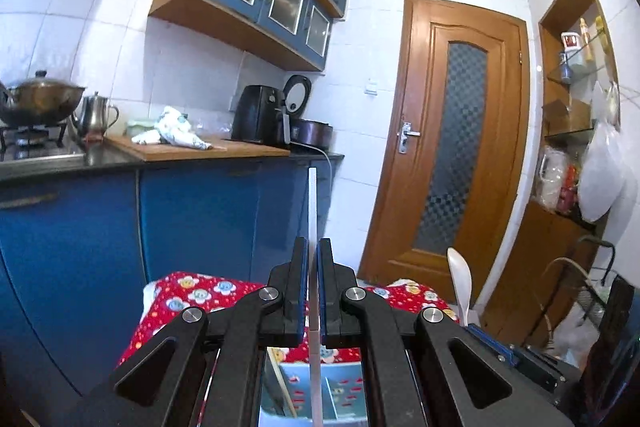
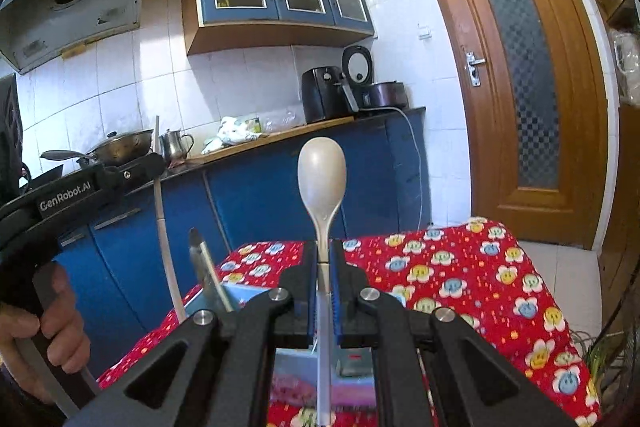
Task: Organize utensils
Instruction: 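Lift the chopstick with the left tool over the box while the right tool lifts the spoon, then lower and open the left tool over the box while the right tool drops the spoon in, then lower both tools toward the remaining fork and chopstick on the cloth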
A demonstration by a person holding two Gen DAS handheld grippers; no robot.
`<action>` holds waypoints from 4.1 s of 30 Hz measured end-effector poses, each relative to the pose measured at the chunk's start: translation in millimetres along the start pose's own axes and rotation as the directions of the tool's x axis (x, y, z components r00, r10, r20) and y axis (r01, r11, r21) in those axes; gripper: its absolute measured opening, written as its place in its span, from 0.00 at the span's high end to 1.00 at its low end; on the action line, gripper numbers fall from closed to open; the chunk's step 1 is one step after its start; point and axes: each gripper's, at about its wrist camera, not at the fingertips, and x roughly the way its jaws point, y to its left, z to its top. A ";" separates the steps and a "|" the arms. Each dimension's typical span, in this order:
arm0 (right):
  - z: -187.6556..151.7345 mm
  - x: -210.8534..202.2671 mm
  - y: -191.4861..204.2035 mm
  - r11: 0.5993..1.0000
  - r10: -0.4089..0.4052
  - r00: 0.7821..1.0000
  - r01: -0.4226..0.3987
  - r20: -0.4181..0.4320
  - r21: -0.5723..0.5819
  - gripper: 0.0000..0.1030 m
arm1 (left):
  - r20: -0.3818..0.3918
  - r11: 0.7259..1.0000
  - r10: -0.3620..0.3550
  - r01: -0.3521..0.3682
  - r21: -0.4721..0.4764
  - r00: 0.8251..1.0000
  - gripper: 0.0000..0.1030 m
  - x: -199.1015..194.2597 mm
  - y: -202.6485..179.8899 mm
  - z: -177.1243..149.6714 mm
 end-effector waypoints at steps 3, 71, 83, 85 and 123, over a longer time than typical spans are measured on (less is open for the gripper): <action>1.3 12.8 -2.2 1.000 -0.016 1.000 0.016 0.016 -0.009 0.93 | 0.008 1.000 0.007 -0.007 0.013 1.000 0.96 11.7 0.5 -4.6; -18.7 -20.9 13.2 0.999 -0.036 0.996 0.036 -0.078 0.003 0.77 | -0.207 1.000 0.006 -0.012 -0.027 0.978 0.82 -23.6 23.8 -65.7; -38.1 -52.3 9.4 0.996 -0.084 0.982 0.085 -0.172 0.002 0.76 | -0.318 0.999 -0.021 0.011 -0.032 0.948 0.82 -43.2 17.7 -84.5; -42.7 -56.9 6.5 0.996 -0.087 0.977 0.090 -0.192 0.007 0.76 | -0.342 0.999 -0.028 0.018 -0.034 0.939 0.82 -43.9 16.0 -87.9; -108.7 -85.5 -78.4 0.975 -0.132 0.910 0.191 -0.393 0.115 0.69 | -0.698 0.973 -0.212 0.084 -0.214 0.684 0.72 21.1 -41.2 -185.6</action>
